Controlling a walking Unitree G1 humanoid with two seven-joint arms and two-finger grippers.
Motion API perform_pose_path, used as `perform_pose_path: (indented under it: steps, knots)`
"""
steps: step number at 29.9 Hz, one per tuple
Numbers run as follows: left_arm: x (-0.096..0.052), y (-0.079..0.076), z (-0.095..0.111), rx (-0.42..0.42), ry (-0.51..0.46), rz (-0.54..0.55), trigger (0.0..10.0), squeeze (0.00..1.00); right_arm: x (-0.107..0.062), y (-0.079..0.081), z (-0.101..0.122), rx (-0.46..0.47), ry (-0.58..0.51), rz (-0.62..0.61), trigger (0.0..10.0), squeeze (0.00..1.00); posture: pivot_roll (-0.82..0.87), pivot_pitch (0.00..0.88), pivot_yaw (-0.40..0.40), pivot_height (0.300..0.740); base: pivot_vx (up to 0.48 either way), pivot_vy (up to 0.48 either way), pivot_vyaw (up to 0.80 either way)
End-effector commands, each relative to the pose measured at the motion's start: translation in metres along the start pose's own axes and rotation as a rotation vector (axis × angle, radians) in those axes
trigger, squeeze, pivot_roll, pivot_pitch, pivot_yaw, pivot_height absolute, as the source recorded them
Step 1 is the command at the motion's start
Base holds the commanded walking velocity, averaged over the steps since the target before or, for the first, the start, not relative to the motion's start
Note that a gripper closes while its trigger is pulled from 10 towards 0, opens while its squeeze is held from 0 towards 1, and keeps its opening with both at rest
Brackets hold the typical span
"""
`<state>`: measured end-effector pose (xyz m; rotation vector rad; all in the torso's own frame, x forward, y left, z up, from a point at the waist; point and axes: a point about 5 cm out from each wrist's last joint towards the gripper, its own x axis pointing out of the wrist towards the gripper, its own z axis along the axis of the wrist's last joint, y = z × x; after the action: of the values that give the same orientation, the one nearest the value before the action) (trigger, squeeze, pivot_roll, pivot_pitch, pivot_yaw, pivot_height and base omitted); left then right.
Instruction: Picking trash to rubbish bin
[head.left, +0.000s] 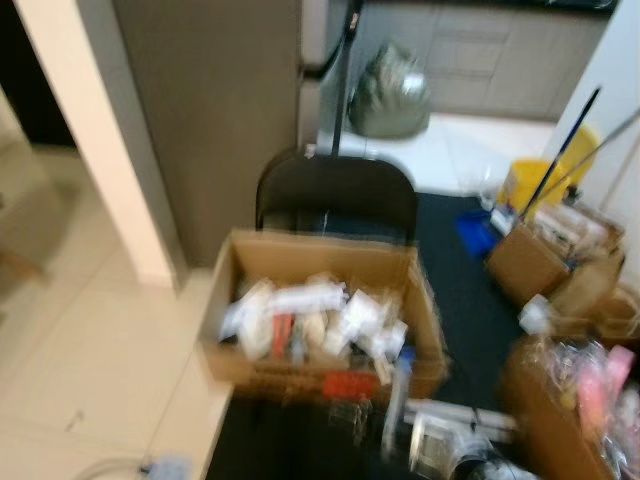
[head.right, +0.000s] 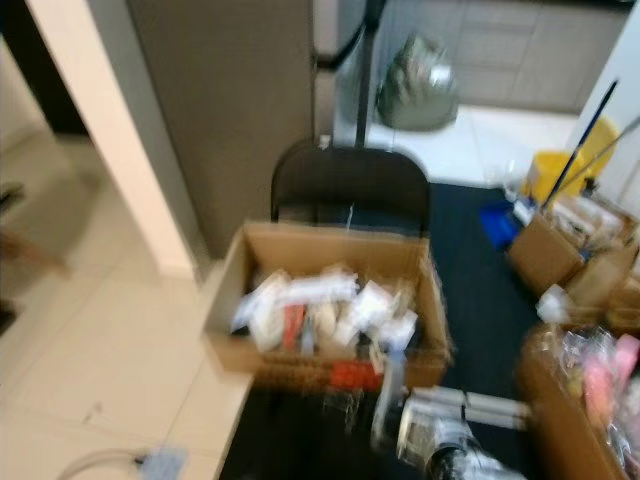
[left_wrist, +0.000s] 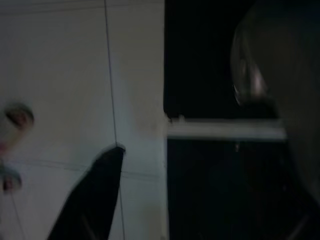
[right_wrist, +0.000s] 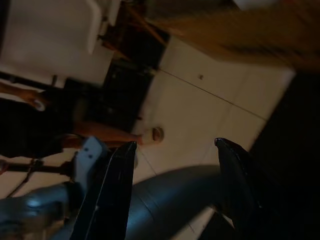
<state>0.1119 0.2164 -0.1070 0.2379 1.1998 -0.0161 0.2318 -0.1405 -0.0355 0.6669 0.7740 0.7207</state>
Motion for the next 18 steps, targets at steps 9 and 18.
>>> perform_pose_path:
  steps: [9, 18]
  knots:
    - [0.001, 0.002, 0.008, 0.015, -0.023, 0.005, 10.0, 0.00, -0.035, -0.041, -0.042, -0.093, 0.195, -0.593, 10.0, 0.00, 0.10, 0.000, -0.020, 0.740, -0.392, 0.000, 0.00]
    - [0.001, 0.003, 0.009, 0.019, -0.023, 0.004, 10.0, 0.00, -0.062, -0.053, -0.080, -0.158, 0.348, -0.803, 10.0, 0.00, 0.10, 0.000, -0.018, 0.740, -0.389, 0.000, 0.00]
